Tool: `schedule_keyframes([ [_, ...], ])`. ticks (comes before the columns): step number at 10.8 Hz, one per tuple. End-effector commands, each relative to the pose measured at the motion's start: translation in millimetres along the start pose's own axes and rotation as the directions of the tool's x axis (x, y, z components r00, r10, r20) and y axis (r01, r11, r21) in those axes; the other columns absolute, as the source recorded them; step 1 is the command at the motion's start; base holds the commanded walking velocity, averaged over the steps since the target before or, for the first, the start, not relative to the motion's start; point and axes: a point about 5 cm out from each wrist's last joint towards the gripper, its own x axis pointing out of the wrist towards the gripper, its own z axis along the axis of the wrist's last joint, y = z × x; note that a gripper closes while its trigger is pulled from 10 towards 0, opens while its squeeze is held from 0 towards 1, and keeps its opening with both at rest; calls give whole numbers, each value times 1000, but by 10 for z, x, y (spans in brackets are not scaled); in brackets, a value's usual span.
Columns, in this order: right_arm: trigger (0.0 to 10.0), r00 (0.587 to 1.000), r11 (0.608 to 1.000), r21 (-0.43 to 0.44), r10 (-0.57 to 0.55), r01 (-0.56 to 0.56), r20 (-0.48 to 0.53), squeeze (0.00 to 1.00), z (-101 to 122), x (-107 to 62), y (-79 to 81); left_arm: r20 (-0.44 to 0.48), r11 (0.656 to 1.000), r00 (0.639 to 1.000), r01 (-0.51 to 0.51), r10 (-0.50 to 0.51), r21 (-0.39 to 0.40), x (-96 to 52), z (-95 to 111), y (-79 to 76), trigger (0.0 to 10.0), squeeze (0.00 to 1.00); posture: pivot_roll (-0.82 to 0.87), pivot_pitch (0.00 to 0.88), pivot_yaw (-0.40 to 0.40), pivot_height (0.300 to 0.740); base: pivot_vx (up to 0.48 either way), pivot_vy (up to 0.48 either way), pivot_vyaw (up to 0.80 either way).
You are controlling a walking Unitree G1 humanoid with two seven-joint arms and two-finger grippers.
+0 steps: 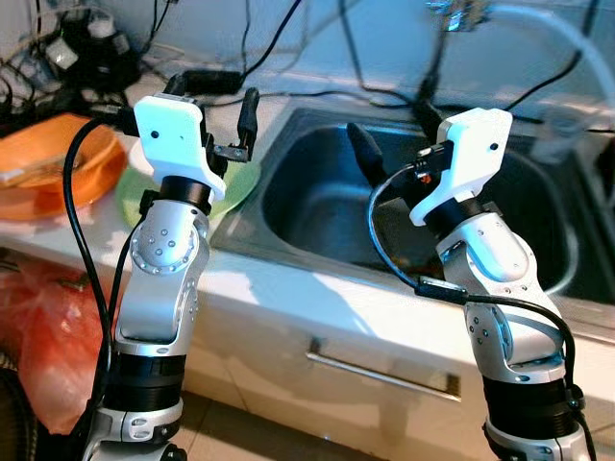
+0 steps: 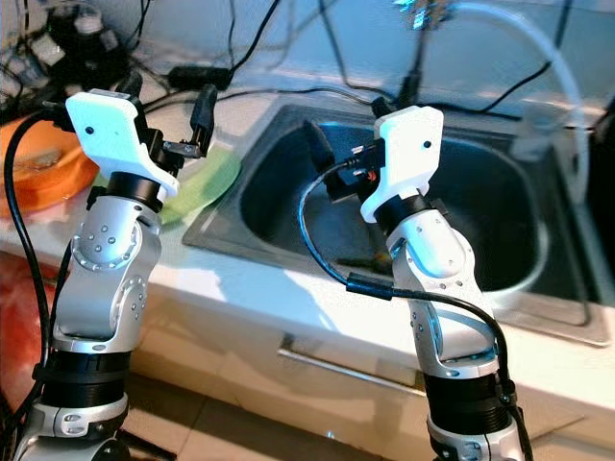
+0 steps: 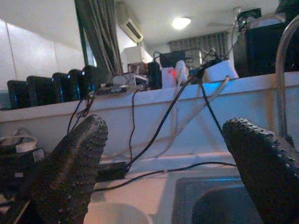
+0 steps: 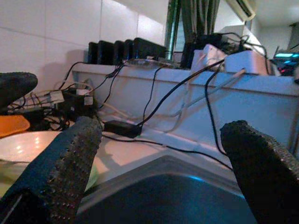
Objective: Kitchen organization
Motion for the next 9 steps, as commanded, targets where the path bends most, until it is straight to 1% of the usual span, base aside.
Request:
schedule_keyframes([
  [1,10000,1000,1000,3,-2,2,-16,0,-18,-4,10,4,1000,1000,9,-9,-3,-14,18,-7,10000,0,-3,0,34,740,0,0,0],
  [2,10000,1000,1000,10,-3,3,-25,0,-30,-3,13,-2,1000,1000,16,-16,-5,-20,9,-20,10000,0,-3,0,34,740,0,0,0],
  [6,10000,999,1000,14,1,0,-39,0,-49,2,22,-15,1000,1000,11,-11,-2,-22,-15,-27,10000,0,-2,0,32,740,0,0,-800],
  [8,10000,999,1000,13,4,-3,-43,0,-55,3,25,-31,1000,1000,1,-2,-18,-16,-37,-17,10000,0,-2,0,32,740,0,0,-800],
  [9,10000,999,1000,13,4,-3,-42,0,-57,2,25,-32,1000,999,-1,1,-26,-13,-37,-15,10000,0,-2,0,32,740,0,0,0],
])
